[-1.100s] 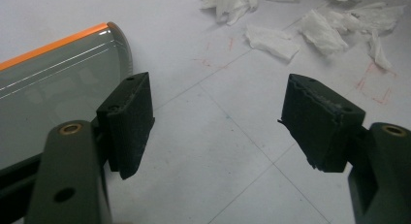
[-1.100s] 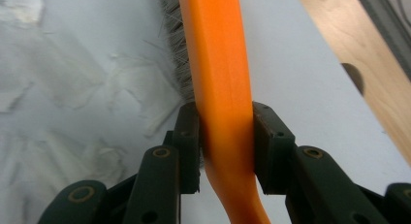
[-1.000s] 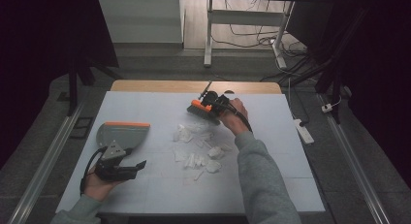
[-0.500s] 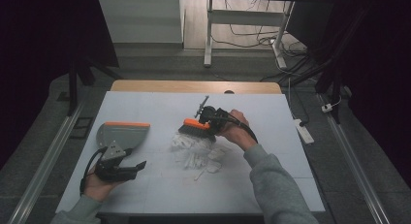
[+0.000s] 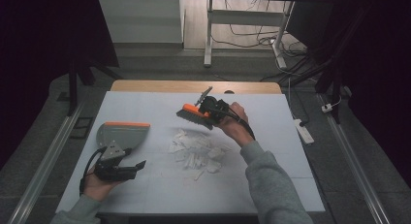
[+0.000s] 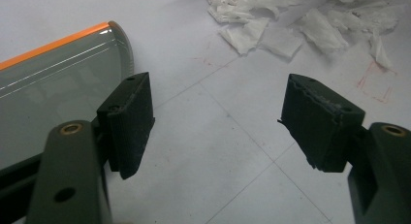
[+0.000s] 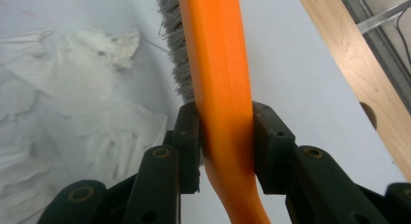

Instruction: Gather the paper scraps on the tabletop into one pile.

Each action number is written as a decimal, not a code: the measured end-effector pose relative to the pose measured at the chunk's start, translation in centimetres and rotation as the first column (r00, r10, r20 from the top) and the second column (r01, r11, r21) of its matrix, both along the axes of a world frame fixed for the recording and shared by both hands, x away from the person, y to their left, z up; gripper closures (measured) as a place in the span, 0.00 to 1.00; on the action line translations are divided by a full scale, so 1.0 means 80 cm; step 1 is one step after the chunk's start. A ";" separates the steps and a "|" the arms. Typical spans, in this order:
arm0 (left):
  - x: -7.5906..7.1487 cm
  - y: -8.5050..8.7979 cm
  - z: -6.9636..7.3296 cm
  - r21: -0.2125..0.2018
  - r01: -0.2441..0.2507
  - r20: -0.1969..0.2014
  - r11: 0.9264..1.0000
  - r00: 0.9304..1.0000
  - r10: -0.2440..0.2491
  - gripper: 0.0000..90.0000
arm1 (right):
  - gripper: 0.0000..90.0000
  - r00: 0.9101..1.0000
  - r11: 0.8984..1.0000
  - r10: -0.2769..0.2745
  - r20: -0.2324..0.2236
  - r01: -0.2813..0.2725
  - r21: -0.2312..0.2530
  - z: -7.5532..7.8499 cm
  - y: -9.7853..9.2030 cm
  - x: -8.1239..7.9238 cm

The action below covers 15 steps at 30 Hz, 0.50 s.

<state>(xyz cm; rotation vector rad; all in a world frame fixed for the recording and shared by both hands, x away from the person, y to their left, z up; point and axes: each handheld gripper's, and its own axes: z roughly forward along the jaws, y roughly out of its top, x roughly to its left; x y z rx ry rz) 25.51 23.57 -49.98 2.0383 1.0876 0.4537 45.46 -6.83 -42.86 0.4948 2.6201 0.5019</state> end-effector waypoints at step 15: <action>0.001 0.004 -0.002 -0.005 -0.004 -0.003 1.000 1.000 0.004 0.32 | 0.74 0.991 0.975 0.132 -0.036 -0.136 -0.176 -0.041 0.054 0.006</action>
